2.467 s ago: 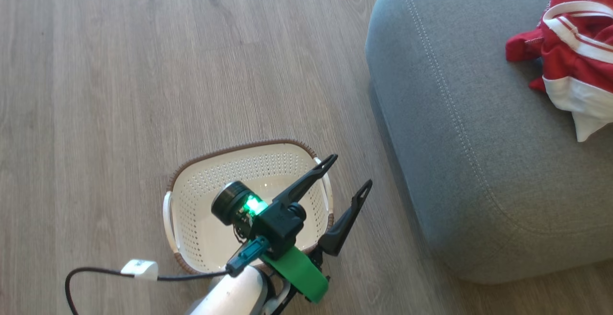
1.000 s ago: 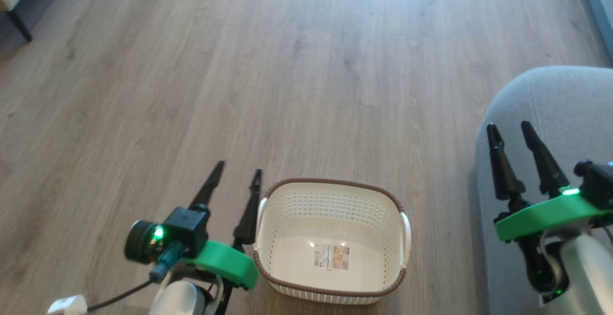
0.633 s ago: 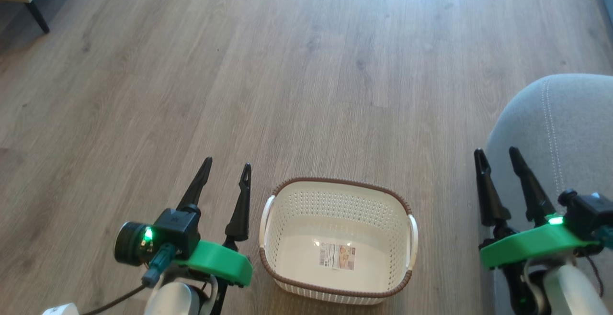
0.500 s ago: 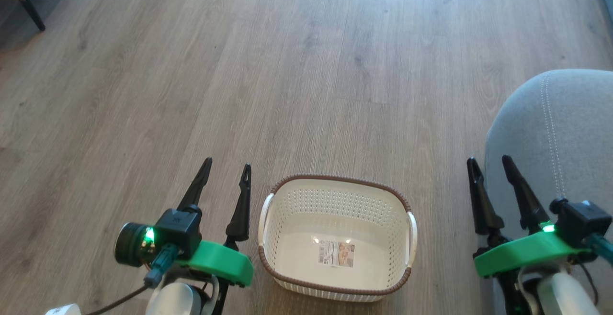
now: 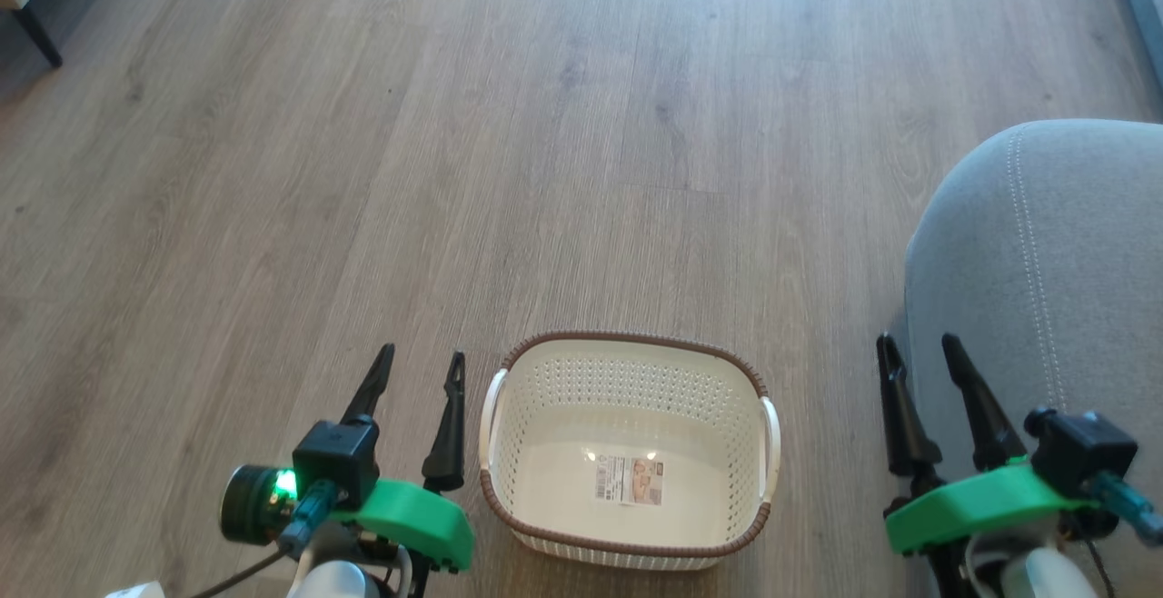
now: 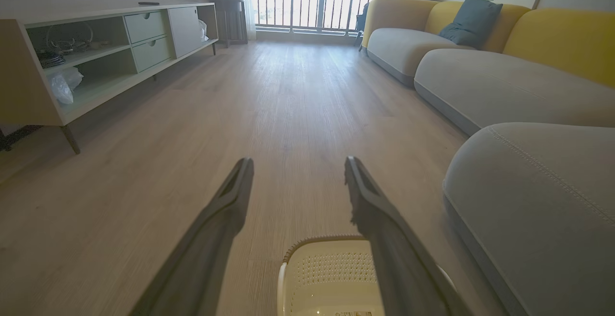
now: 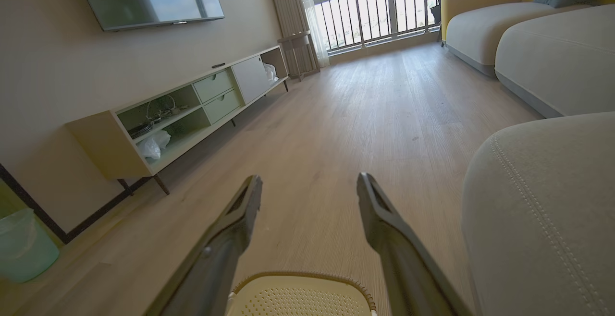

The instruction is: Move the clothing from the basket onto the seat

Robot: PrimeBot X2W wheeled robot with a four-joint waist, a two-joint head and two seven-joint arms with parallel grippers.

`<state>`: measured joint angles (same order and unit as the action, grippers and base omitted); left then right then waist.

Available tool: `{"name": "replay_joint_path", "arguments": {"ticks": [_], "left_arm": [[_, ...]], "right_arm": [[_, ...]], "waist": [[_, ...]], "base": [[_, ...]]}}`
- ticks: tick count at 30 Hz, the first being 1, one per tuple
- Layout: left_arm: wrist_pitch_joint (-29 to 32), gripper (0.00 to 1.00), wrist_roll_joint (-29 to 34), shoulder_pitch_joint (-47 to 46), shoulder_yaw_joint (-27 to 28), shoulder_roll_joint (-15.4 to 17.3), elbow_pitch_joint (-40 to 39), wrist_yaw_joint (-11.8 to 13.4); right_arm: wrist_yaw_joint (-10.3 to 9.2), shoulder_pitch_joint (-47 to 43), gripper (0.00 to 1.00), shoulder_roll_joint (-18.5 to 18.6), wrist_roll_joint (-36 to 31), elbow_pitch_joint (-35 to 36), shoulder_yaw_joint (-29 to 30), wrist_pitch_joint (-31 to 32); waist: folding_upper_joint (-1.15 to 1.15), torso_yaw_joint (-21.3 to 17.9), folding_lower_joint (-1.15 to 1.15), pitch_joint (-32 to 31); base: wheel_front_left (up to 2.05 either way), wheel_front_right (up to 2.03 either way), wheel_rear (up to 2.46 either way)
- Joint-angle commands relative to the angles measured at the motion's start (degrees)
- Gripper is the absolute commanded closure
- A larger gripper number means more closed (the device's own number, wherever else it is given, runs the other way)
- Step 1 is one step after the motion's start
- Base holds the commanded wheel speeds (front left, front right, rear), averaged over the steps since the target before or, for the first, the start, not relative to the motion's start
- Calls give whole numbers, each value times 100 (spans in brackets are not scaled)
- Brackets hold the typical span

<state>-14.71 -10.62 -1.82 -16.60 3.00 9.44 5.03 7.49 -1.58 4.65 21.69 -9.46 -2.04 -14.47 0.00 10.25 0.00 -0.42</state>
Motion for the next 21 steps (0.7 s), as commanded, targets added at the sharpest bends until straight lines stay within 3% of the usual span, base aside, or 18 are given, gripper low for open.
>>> {"name": "replay_joint_path", "arguments": {"ticks": [1, 12, 21], "left_arm": [[-29, 0, 36, -197, 218, -13, -154, 64], [-29, 0, 77, -168, 215, -13, -80, 1], [-29, 0, -236, -146, 350, -13, -11, 3]], "right_arm": [[0, 51, 0, -5, -61, 132, -130, -52], [0, 86, 0, -11, -197, 99, -98, -52], [0, 92, 0, -27, -213, 101, -141, -52]], "waist": [[0, -7, 0, -5], [0, -44, 0, -14], [0, -54, 0, -36]], "base": [[0, 0, 0], [0, 0, 0], [0, 0, 0]]}}
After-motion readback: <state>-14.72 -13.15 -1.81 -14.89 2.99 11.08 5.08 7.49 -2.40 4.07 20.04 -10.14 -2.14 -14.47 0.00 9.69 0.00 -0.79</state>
